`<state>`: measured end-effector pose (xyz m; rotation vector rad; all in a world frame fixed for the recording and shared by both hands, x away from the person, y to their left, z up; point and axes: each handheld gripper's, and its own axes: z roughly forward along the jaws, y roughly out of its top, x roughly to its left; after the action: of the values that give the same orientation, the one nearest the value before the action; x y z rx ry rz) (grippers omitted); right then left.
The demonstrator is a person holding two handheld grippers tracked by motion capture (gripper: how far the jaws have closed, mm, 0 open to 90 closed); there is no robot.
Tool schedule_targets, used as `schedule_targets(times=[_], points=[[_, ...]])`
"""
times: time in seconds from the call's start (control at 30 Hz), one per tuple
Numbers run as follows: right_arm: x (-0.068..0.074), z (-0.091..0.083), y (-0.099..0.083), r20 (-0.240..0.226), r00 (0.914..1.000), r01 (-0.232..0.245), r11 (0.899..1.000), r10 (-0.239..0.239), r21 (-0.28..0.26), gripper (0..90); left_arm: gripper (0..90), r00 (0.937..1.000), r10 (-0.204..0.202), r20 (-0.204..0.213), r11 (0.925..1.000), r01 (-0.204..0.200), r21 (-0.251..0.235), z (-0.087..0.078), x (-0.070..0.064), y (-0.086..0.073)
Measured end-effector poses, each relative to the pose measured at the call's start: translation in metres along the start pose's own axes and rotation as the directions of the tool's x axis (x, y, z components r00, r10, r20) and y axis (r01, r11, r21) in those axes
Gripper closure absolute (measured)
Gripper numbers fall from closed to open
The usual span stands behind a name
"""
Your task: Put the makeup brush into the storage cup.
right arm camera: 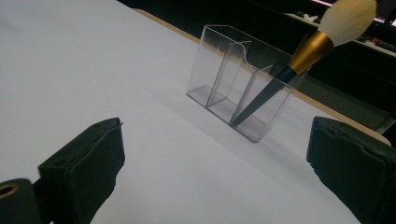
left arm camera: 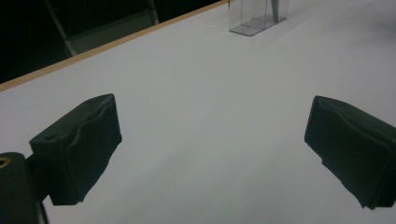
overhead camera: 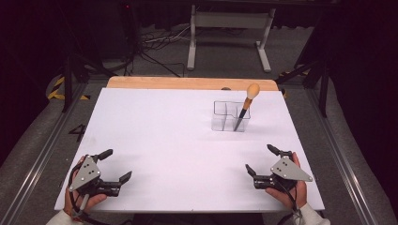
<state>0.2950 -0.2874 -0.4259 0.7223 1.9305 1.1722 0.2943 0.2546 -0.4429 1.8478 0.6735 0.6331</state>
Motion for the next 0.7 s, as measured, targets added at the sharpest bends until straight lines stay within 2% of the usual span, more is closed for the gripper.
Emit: schedule_targets(times=[0.13, 0.2, 0.37, 0.47, 0.57, 0.63, 0.7], points=[[0.0022, 0.001, 0.0017, -0.02, 0.9997, -0.015, 1.0, 0.015, -0.005, 5.3, 4.2, 1.0, 0.006, -0.005, 1.0, -0.006, 0.004, 0.0004, -0.0007, 0.0003], [0.0044, -0.0005, 0.0044, -0.018, 0.9998, -0.007, 1.0, 0.007, -0.014, 5.3, 4.2, 0.9998, 0.017, -0.007, 0.9998, -0.017, 0.008, 0.0003, -0.0016, 0.0005], [0.007, -0.0024, 0.0053, -0.022, 0.9998, -0.003, 1.0, 0.002, -0.02, 5.4, 4.2, 1.0, 0.007, -0.004, 1.0, -0.007, 0.001, 0.0021, -0.0005, 0.0017], [0.0062, -0.0037, 0.0058, -0.02, 0.9997, -0.016, 1.0, 0.016, -0.022, 5.4, 4.2, 0.9998, 0.018, -0.002, 0.9997, -0.018, 0.018, 0.0036, -0.0013, 0.001], [0.0058, -0.0041, 0.0063, -0.02, 0.9996, -0.019, 0.999, 0.019, -0.027, 5.4, 4.2, 0.9999, 0.015, -0.004, 0.9999, -0.015, 0.005, 0.0023, -0.0016, 0.0014], [0.0052, -0.0033, 0.005, -0.007, 0.9999, -0.011, 1.0, 0.011, -0.023, 5.7, 4.2, 0.9999, 0.008, -0.008, 1.0, -0.008, 0.005, 0.0022, -0.0007, 0.0016], [0.003, -0.0053, 0.0047, 0.027, 0.9994, -0.02, 0.999, 0.022, -0.042, 6.4, 4.2, 0.9999, 0.003, -0.015, 1.0, -0.002, 0.009, 0.0036, -0.0008, 0.0015]])
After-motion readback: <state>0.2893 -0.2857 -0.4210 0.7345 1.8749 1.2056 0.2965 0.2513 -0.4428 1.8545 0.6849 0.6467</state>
